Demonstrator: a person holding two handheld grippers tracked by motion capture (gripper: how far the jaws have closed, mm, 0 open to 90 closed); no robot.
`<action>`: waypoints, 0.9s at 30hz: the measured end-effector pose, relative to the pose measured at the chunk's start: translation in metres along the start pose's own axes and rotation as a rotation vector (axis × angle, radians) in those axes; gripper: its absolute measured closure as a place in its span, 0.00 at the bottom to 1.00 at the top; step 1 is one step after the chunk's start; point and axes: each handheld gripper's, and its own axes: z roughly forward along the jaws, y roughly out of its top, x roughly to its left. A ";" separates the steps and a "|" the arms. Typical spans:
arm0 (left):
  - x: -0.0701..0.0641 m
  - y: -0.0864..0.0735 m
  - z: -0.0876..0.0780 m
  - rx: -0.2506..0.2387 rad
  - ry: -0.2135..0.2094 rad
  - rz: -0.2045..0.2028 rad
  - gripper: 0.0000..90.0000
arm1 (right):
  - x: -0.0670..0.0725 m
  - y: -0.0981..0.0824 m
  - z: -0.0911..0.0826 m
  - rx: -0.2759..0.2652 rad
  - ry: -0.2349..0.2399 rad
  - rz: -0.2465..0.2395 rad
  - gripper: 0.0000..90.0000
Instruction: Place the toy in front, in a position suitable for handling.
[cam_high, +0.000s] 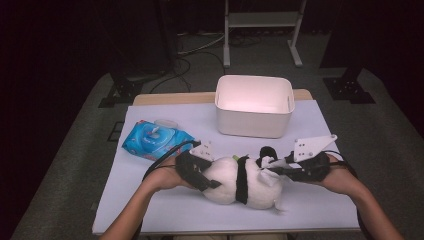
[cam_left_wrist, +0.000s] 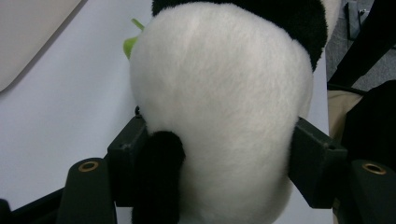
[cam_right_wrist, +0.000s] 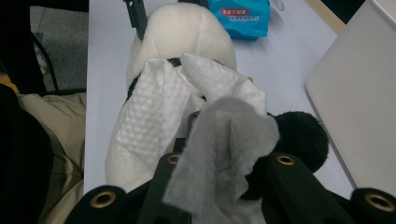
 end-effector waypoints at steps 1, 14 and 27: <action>0.000 -0.001 0.000 -0.005 -0.002 -0.004 0.35 | 0.000 -0.001 0.000 -0.002 -0.001 0.005 0.86; 0.001 -0.004 0.001 -0.029 -0.013 -0.025 0.35 | 0.003 -0.038 -0.005 0.004 0.000 0.079 0.86; -0.008 0.008 0.014 -0.069 -0.042 -0.033 0.33 | -0.002 -0.015 -0.014 0.035 -0.028 0.034 0.86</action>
